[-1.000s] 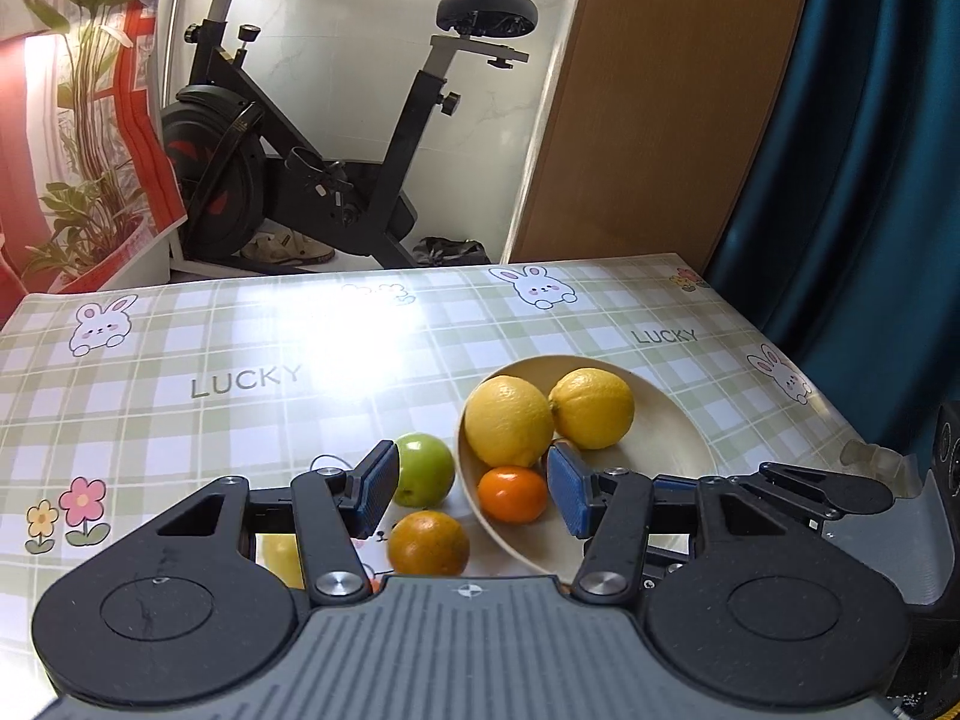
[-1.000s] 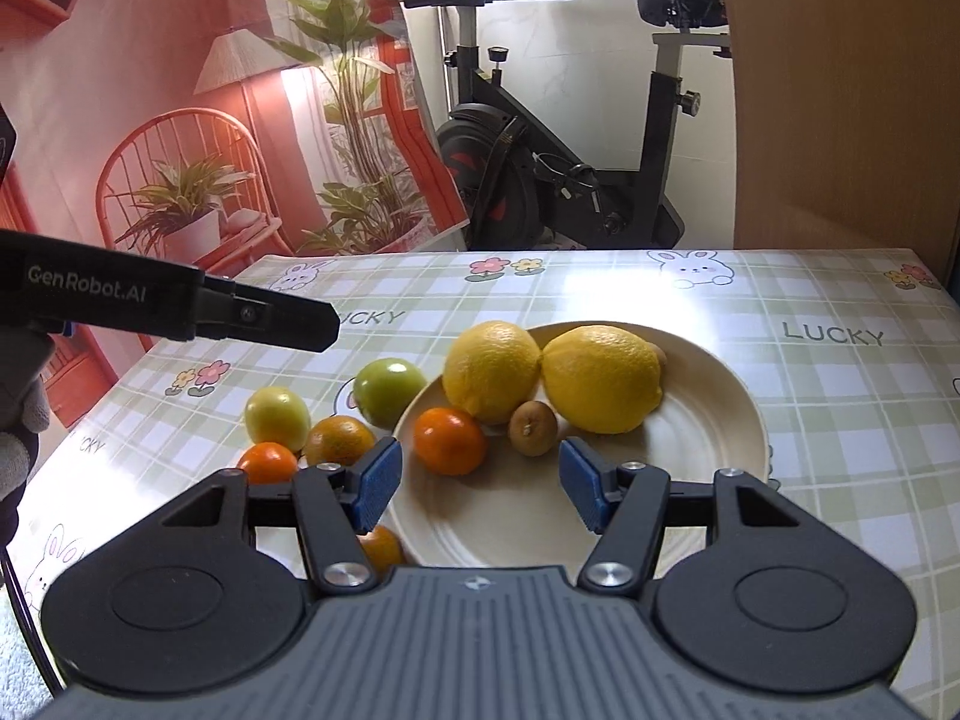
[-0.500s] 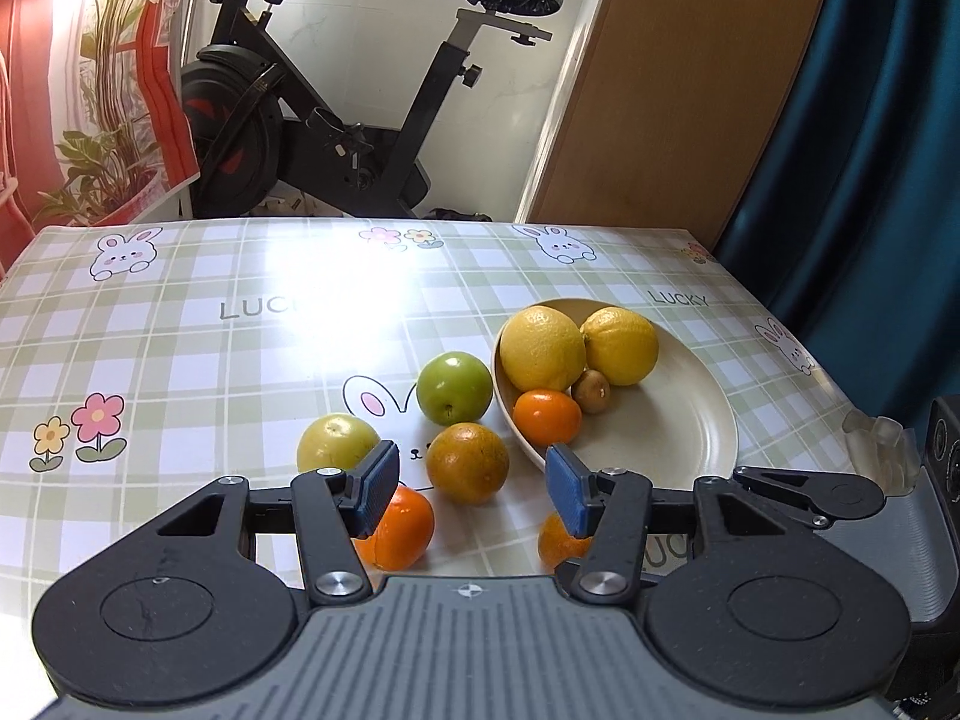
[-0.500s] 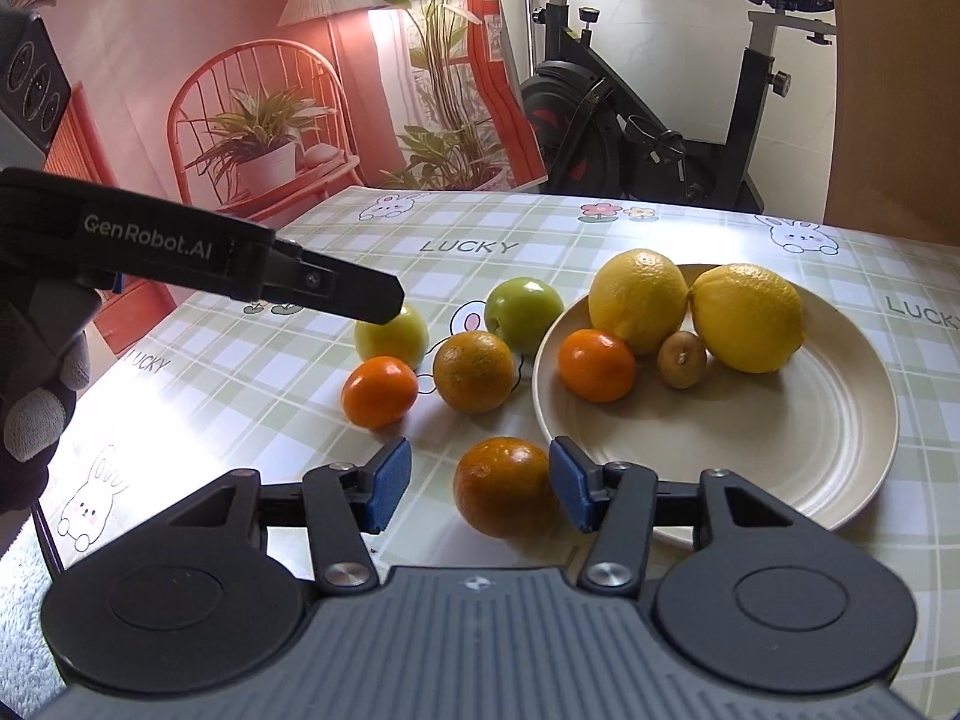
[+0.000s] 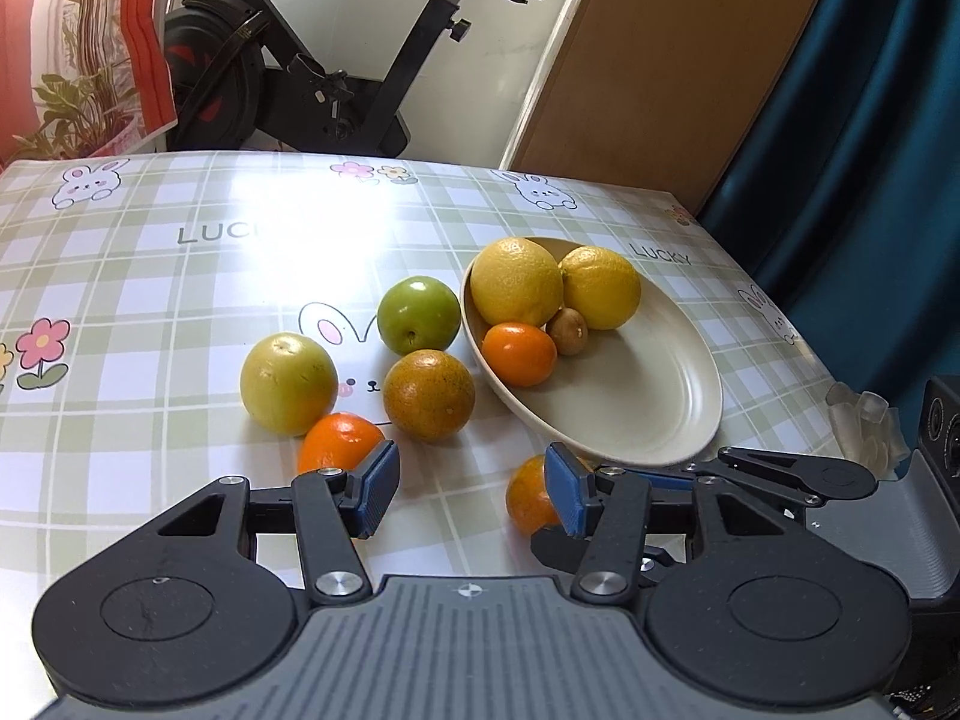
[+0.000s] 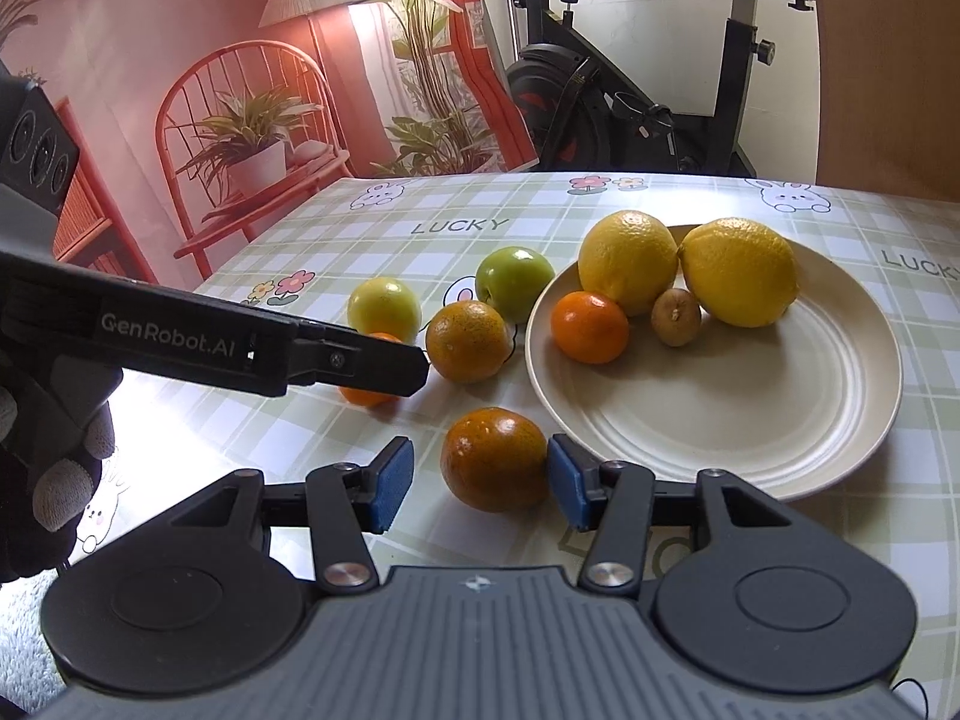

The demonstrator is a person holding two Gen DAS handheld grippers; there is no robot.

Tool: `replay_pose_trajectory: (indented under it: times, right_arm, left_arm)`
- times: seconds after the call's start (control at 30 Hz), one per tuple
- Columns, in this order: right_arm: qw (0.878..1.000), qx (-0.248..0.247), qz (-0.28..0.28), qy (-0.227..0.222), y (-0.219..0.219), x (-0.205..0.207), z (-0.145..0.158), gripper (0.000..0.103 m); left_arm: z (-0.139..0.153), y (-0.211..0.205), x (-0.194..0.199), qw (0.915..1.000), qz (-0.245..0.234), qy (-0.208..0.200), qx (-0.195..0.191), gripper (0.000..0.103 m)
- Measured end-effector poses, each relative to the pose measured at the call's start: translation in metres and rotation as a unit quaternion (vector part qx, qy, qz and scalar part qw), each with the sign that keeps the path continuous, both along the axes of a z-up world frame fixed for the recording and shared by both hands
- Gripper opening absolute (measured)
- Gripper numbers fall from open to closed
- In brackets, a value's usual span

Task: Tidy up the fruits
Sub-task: 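Close the left tool fingers on the small orange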

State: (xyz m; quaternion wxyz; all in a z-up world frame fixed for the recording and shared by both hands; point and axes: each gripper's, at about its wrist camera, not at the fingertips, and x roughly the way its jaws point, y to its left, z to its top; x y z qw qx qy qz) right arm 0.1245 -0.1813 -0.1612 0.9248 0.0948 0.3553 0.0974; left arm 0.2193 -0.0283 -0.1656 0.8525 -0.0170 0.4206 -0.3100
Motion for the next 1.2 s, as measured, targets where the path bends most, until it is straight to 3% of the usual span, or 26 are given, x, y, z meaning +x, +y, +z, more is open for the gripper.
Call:
replay_pose_trajectory:
  times: [0.47, 0.63, 0.83, 0.93, 1.2]
  right_arm:
    - [1.000, 0.020, -0.006, 0.008, -0.007, 0.001, -0.010, 0.048]
    - [1.000, 0.023, -0.010, 0.012, -0.008, 0.002, -0.013, 0.048]
    - [1.000, 0.027, -0.007, 0.007, -0.007, 0.001, -0.013, 0.046]
    - [1.000, 0.029, -0.009, 0.006, -0.008, 0.001, -0.014, 0.046]
    - [0.999, 0.033, -0.017, 0.009, -0.009, 0.004, -0.016, 0.046]
  left_arm:
    - [-0.012, -0.013, 0.003, 0.9997, -0.005, 0.024, -0.005, 0.055]
    - [-0.016, -0.015, 0.007, 0.9983, -0.002, 0.050, -0.030, 0.054]
    - [-0.022, -0.023, 0.001, 0.9980, -0.014, 0.054, -0.030, 0.054]
    - [-0.026, -0.023, 0.002, 0.9972, -0.013, 0.060, -0.043, 0.043]
    - [-0.027, -0.025, 0.000, 0.9974, -0.015, 0.056, -0.043, 0.043]
